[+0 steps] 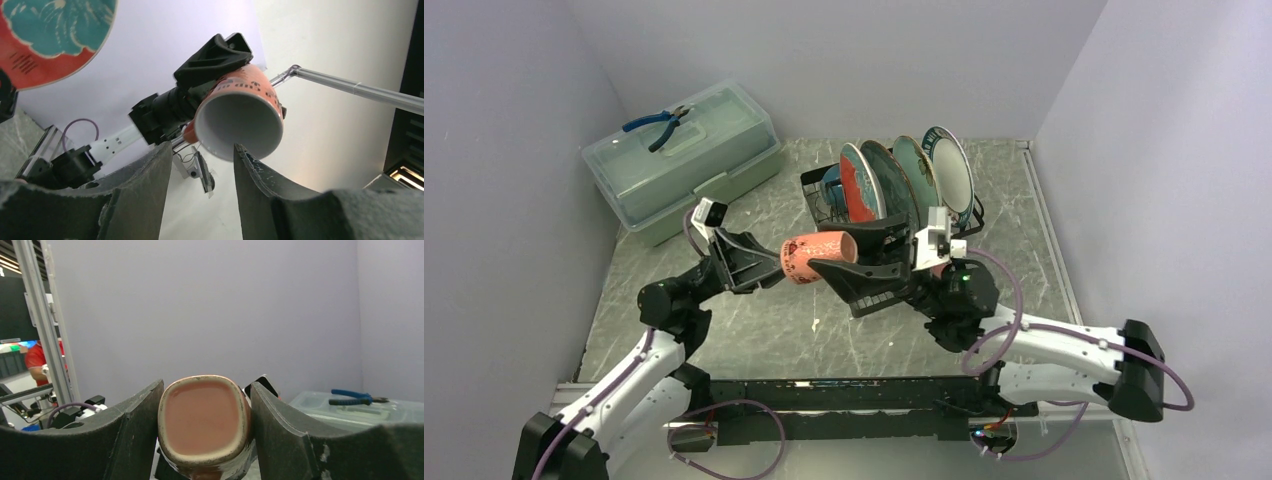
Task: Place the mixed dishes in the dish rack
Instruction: Turn the cup upside down in the dish rack.
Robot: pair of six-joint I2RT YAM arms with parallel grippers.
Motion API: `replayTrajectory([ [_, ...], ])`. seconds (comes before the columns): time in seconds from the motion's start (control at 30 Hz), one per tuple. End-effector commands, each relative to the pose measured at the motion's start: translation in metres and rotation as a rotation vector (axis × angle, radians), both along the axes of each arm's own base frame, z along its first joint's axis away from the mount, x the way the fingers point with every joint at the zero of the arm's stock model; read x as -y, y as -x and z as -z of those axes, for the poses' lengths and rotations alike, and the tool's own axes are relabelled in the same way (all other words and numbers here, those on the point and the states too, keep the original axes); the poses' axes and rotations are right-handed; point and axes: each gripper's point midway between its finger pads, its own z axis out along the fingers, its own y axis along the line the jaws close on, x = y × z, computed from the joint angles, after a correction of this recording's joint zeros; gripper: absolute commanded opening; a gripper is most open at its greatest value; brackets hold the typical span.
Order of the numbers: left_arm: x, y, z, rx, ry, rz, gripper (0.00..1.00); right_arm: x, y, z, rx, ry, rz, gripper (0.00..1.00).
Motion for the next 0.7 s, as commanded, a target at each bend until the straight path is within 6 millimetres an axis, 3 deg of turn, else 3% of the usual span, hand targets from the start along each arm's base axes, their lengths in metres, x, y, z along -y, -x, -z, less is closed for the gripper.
replayTrajectory([
  [0.0, 0.006, -0.001, 0.025, -0.010, -0.111, -0.008, 0.54, 0.031, 0.001, -0.013, -0.020, 0.028, 0.068, 0.00],
  [0.13, 0.011, -0.003, 0.046, -0.021, -0.231, -0.023, 0.56, 0.046, 0.001, 0.020, -0.098, 0.218, 0.104, 0.00],
  [0.43, 0.018, -0.016, 0.091, -0.018, -0.452, -0.037, 0.57, 0.106, -0.004, 0.105, -0.326, 0.517, 0.238, 0.00],
  [0.6, 0.013, -0.030, 0.108, 0.049, -0.703, -0.103, 0.59, 0.129, -0.024, 0.164, -0.488, 0.667, 0.398, 0.00],
  [0.67, 0.008, -0.036, 0.111, 0.070, -0.787, -0.137, 0.59, 0.128, -0.035, 0.193, -0.535, 0.729, 0.461, 0.00],
])
